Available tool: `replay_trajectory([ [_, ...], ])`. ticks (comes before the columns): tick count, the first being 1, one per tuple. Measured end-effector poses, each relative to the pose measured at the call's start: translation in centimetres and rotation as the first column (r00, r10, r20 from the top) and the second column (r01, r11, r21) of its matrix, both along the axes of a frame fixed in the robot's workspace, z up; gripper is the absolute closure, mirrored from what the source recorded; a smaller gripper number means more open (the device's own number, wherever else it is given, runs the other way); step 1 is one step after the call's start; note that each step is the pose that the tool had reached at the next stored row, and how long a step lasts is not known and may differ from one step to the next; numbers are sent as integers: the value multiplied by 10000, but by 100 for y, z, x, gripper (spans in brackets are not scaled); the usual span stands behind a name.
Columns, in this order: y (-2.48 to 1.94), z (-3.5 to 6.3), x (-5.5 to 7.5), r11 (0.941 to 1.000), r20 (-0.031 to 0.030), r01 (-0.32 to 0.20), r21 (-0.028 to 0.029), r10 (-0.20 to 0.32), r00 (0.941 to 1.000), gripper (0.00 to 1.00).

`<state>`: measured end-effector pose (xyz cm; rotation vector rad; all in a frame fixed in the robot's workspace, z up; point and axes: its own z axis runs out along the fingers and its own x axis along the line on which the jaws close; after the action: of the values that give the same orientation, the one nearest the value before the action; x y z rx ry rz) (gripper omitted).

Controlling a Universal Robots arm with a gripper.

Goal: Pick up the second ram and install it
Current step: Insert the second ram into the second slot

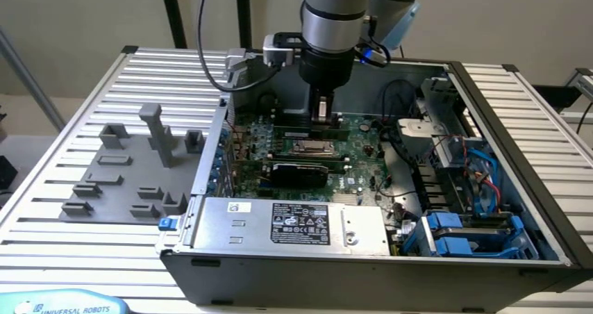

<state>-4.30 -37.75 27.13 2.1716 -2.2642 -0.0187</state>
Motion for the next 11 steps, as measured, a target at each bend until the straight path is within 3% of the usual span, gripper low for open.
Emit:
replay_trajectory([
  [11, 0, -201, 0, 9999, 0, 109, 0, -109, 9999, 86],
])
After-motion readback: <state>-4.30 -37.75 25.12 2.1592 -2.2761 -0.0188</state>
